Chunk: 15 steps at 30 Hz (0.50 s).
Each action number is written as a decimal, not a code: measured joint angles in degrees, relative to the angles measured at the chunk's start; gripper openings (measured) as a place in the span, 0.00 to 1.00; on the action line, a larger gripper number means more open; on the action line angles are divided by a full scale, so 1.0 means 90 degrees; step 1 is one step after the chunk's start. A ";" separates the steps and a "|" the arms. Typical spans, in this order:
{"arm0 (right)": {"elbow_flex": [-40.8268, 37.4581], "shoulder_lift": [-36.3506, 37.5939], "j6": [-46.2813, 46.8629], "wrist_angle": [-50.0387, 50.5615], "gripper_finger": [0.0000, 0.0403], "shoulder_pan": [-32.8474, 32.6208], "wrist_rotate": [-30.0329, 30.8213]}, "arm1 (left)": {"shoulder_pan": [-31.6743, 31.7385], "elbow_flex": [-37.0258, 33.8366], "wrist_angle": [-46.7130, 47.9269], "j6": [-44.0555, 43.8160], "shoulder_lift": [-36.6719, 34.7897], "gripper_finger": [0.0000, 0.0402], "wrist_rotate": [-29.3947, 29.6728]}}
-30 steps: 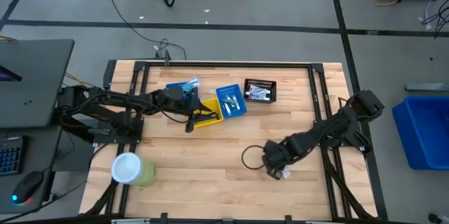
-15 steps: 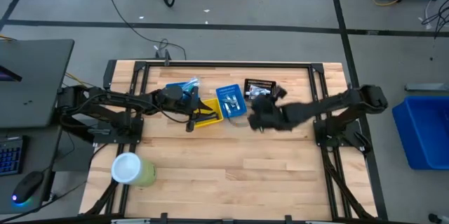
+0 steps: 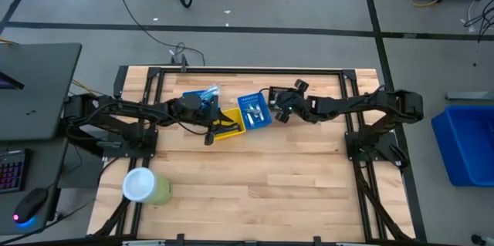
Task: Pick & Place Travel size toiletries
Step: Put the toothpaste into the black bin, then return to Home Position
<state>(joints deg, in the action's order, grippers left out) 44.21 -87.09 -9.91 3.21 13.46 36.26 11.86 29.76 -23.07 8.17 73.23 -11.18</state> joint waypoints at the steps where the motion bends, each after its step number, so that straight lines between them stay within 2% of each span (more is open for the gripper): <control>1: -0.0136 0.0000 -0.0006 -0.0172 0.34 0.0049 0.0081 | 0.0000 0.0000 0.0038 -0.0027 0.0000 0.27 0.0000; 9: -0.0474 0.0000 -0.0008 -0.0781 0.52 0.0176 0.0061 | 0.0000 0.0000 0.0102 -0.0356 0.0000 0.27 0.0030; 15: -0.0200 0.0014 0.0387 -0.1296 0.60 -0.0369 0.0044 | 0.0000 0.0001 0.0182 -0.0711 0.0000 0.27 0.0582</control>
<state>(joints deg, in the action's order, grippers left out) 42.41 -86.97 -6.42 -8.45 10.14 36.66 11.86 29.76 -21.43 1.77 73.23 -5.94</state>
